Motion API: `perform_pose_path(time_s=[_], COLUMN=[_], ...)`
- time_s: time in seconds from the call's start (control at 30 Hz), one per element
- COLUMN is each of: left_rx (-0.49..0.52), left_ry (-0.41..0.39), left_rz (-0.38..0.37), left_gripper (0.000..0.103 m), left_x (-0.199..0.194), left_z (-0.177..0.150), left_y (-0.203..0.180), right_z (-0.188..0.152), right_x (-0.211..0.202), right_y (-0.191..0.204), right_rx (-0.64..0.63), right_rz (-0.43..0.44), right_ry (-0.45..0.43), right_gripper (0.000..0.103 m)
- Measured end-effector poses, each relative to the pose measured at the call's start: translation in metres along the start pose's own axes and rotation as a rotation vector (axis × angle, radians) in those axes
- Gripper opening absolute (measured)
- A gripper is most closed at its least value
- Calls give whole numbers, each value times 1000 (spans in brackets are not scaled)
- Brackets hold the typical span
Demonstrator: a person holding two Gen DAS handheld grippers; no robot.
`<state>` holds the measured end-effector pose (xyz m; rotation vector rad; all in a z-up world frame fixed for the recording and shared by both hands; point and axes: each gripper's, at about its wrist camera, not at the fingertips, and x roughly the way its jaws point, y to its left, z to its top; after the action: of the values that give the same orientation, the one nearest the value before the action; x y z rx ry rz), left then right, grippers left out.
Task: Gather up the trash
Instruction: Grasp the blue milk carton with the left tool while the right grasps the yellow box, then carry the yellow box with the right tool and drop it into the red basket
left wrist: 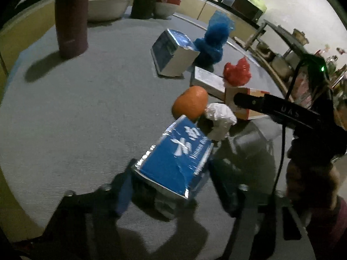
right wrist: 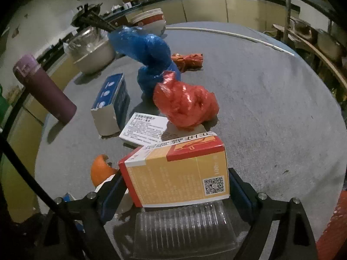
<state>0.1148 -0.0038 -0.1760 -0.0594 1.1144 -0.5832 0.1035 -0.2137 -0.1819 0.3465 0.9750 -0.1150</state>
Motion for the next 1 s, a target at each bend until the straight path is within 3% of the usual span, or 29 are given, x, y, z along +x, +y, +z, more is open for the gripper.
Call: perform_pose_path(time_s=[0.27, 0.37, 0.53, 0.67, 1.0], left_rx=[19, 24, 98, 213, 486], left_ry=[-55, -85, -132, -140, 47], left_rz=[14, 5, -17, -71, -181], left_gripper=[60, 60, 60, 60, 60], left_x=[-14, -26, -47, -51, 12], left_z=[2, 6, 8, 5, -36], left_y=[-9, -17, -52, -105, -251], right_z=[-8, -13, -29, -51, -163], right_x=[-41, -58, -87, -107, -154], right_y=[-26, -46, -97, -136, -266], right_rx=[40, 114, 264, 354, 608], right_rz=[108, 189, 302, 336, 180], right_ry=[-92, -121, -162, -190, -172], right_gripper=[89, 89, 89, 89, 90])
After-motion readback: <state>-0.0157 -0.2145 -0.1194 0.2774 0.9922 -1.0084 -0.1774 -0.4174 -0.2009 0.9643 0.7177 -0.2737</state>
